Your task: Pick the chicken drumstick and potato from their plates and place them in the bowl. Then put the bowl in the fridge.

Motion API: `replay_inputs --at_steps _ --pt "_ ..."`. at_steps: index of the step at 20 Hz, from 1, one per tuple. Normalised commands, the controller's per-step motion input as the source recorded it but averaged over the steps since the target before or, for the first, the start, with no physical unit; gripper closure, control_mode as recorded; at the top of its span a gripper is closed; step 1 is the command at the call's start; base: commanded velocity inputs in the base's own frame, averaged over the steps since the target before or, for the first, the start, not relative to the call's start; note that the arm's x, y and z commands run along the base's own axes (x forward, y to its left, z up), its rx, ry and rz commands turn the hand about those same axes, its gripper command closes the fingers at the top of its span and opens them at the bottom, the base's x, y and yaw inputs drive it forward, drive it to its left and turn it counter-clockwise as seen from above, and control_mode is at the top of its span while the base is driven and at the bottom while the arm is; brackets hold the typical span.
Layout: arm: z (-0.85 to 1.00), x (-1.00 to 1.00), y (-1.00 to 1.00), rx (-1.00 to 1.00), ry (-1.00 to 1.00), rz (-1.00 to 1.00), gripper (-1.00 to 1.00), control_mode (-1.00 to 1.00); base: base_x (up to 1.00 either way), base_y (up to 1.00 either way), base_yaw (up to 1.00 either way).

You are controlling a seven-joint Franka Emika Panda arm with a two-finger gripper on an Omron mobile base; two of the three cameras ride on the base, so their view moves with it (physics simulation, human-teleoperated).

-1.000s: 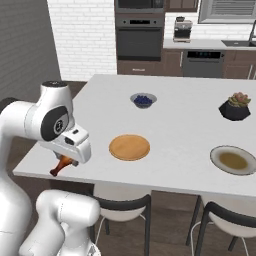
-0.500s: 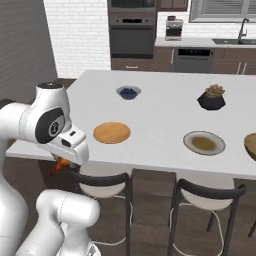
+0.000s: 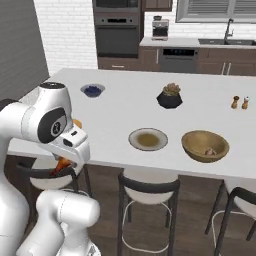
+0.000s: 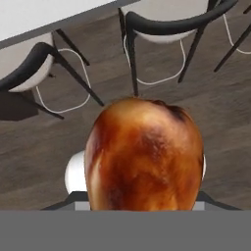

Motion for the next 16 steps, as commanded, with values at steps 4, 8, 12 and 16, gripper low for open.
replay_inputs --at_steps 4,8,12,16 --pt "0.00 0.00 0.00 0.00 0.00 0.00 1.00 1.00 0.00 -1.00 0.09" --pt "0.00 0.00 0.00 0.00 0.00 0.00 1.00 1.00 0.11 -1.00 0.04" --pt "0.00 0.00 0.00 0.00 0.00 0.00 1.00 1.00 0.28 -0.92 -0.04" --pt "0.00 0.00 0.00 0.00 0.00 0.00 1.00 1.00 0.71 -0.32 -0.28"
